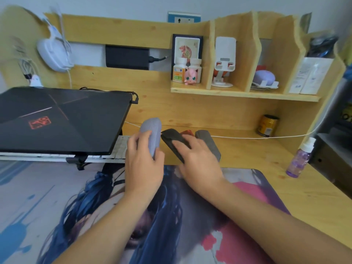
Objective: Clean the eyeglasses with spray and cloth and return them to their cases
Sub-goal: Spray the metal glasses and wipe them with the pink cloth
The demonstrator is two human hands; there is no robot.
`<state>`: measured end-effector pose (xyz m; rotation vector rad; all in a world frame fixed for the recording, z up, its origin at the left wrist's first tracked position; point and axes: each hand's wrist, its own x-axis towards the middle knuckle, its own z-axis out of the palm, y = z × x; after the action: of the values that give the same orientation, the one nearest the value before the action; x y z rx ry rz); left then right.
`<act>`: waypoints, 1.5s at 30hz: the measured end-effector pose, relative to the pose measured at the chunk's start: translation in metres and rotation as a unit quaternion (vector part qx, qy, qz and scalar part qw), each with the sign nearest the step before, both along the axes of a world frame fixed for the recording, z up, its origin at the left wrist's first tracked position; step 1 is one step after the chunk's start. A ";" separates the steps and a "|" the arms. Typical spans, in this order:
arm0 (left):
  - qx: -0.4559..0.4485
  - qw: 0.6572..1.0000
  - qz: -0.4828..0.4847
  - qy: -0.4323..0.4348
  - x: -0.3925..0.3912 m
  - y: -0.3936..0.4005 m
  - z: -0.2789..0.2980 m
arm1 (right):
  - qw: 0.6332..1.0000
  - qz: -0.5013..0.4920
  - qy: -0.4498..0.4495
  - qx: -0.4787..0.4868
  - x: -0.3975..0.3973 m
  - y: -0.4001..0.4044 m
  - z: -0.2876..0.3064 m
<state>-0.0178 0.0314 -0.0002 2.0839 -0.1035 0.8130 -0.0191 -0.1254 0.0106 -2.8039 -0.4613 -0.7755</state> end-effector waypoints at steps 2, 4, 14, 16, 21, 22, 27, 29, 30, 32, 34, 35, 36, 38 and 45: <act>-0.003 1.000 0.002 -0.018 -0.008 0.001 -0.003 | 0.996 -0.034 0.019 -0.085 0.028 0.027 -0.003; -0.011 1.000 0.008 -0.006 -0.007 0.003 -0.005 | 0.988 -0.060 0.046 -0.138 0.047 0.043 -0.006; -0.098 0.991 -0.071 0.052 -0.014 0.001 0.010 | 0.998 0.024 0.052 -0.003 0.042 -0.011 0.009; -0.078 0.985 -0.140 0.059 -0.018 -0.002 0.012 | 0.989 0.050 -0.058 0.123 0.013 -0.049 0.019; 0.102 0.895 -0.414 0.130 -0.038 -0.019 0.009 | 0.986 0.169 0.002 0.009 -0.055 -0.118 0.018; 0.135 0.872 -0.446 0.147 -0.041 -0.024 0.006 | 0.981 0.180 0.065 -0.003 -0.060 -0.122 0.010; 0.198 0.869 -0.413 0.185 -0.040 -0.029 0.000 | 0.949 0.175 0.238 0.108 -0.065 -0.136 -0.004; 0.190 0.878 -0.387 0.209 -0.038 -0.023 0.001 | 0.953 0.176 0.231 0.092 -0.066 -0.137 -0.004; 0.189 0.881 -0.377 0.214 -0.038 -0.021 0.002 | 0.955 0.182 0.224 0.072 -0.067 -0.135 -0.004; 0.185 0.887 -0.361 0.220 -0.039 -0.022 0.003 | 0.958 0.187 0.212 0.054 -0.068 -0.131 -0.007; 0.180 0.893 -0.348 0.221 -0.038 -0.023 0.003 | 0.960 0.178 0.206 0.061 -0.066 -0.131 -0.008; 0.177 0.894 -0.345 0.224 -0.038 -0.024 0.002 | 0.963 0.172 0.198 0.067 -0.065 -0.132 -0.008; 0.175 0.894 -0.343 0.229 -0.038 -0.024 0.002 | 0.965 0.162 0.187 0.081 -0.063 -0.133 -0.008; 0.180 0.900 -0.330 0.222 -0.037 -0.026 -0.002 | 0.969 0.127 0.133 0.164 -0.061 -0.134 -0.008; 0.197 0.897 -0.359 0.169 -0.028 -0.026 -0.011 | 0.981 0.105 0.125 0.109 -0.067 -0.117 -0.007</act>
<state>-0.0456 0.0051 -0.0108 2.2706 -0.8509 -0.0347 -0.0858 -0.2424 0.0037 -2.5490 -0.5783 -0.3971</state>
